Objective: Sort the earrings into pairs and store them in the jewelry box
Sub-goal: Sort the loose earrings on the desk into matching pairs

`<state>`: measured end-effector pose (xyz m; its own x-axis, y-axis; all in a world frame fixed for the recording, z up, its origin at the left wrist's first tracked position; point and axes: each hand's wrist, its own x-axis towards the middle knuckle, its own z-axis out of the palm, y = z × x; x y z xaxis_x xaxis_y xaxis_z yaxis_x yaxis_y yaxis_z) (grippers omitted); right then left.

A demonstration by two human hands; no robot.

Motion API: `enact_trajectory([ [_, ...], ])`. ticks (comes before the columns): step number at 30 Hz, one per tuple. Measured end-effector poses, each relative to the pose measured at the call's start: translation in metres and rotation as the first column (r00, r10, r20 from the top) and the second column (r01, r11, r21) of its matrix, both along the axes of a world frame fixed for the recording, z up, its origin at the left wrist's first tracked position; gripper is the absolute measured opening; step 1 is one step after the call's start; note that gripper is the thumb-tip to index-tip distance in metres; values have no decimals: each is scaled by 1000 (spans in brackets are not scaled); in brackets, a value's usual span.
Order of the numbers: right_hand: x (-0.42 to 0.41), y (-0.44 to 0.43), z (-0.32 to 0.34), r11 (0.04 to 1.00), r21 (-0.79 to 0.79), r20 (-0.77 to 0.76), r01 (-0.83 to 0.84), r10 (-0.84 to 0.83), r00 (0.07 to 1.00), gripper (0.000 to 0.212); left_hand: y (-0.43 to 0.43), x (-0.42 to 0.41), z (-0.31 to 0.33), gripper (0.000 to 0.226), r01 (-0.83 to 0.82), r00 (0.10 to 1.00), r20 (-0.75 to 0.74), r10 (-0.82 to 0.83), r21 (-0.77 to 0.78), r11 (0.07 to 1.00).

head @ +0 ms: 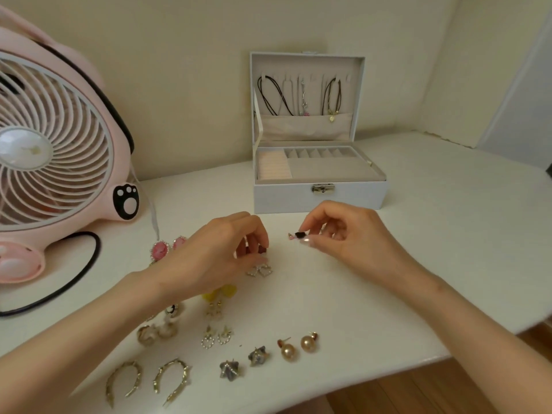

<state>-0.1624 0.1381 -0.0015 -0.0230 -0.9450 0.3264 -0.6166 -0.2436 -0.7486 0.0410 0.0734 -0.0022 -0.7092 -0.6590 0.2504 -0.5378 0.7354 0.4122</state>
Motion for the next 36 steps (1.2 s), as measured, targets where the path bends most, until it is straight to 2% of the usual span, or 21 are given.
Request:
enact_trajectory([
  [7,-47,18,6,994,14,-94,105,-103,990,20,13,-20,-2,11,111,994,11,-112,57,992],
  [13,-68,18,-10,981,66,-223,181,-162,961,26,11,-39,-6,12,106,993,51,-108,41,993],
  [20,-65,7,-14,950,166,-368,263,-187,911,11,2,-37,-9,8,22,999,33,-22,25,999],
  [25,-62,0,-9,939,165,-447,301,-201,871,8,-1,-32,-4,10,14,999,-43,-11,65,998],
  [27,-65,-3,-3,943,132,-389,306,-235,891,8,-1,-32,-1,14,20,998,-66,-15,64,998],
  [30,-64,-3,8,960,112,-139,255,-239,961,7,0,-32,2,19,28,993,-114,-22,49,998],
  [32,-61,-2,12,968,124,-18,217,-217,976,9,2,-33,1,14,33,989,-145,-25,53,998],
  [36,-59,-5,14,962,193,-36,193,-190,981,9,3,-34,0,9,41,990,-140,-32,60,997],
])
